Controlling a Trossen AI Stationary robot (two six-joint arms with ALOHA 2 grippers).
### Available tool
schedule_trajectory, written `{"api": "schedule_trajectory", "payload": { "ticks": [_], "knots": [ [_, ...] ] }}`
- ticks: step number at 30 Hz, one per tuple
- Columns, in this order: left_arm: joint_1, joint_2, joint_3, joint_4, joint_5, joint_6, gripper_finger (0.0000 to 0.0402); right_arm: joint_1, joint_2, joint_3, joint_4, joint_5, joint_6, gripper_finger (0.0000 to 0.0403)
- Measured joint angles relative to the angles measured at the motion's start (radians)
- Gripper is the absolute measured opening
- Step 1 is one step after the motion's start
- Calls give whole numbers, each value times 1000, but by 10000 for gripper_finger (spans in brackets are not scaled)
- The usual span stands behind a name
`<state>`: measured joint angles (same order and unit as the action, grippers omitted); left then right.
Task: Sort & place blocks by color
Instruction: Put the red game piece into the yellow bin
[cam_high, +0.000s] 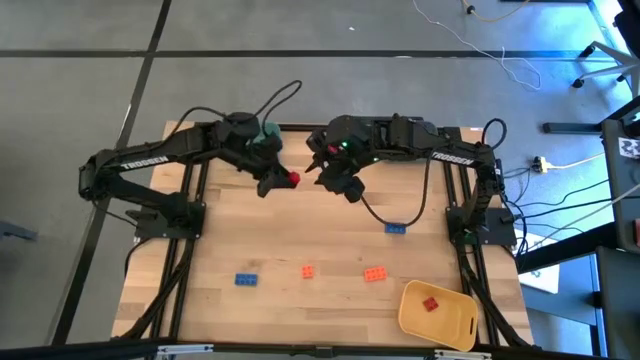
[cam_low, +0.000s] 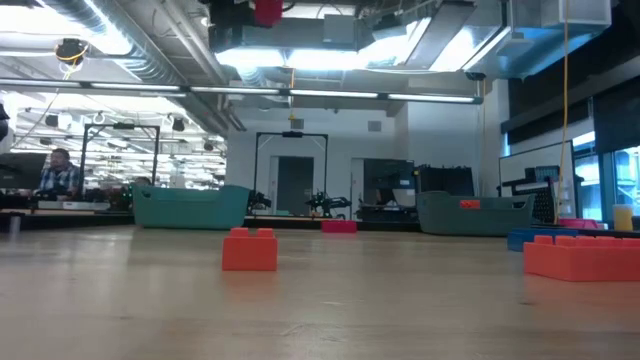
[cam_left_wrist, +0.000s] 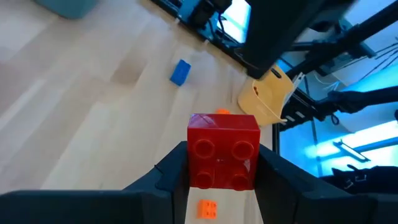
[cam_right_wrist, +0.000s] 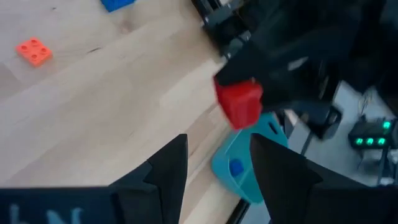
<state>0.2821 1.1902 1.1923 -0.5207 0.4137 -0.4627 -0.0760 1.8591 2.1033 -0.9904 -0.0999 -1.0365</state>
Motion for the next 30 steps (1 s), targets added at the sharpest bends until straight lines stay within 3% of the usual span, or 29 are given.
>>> {"api": "schedule_trajectory", "payload": {
  "ticks": [9,30],
  "knots": [
    [-46,50,0,112,14,-16,128,13,0,0,27,-52,-20,177],
    [-95,68,0,178,-8,-28,128,15,33,1,12,-114,9,177]
  ]
}}
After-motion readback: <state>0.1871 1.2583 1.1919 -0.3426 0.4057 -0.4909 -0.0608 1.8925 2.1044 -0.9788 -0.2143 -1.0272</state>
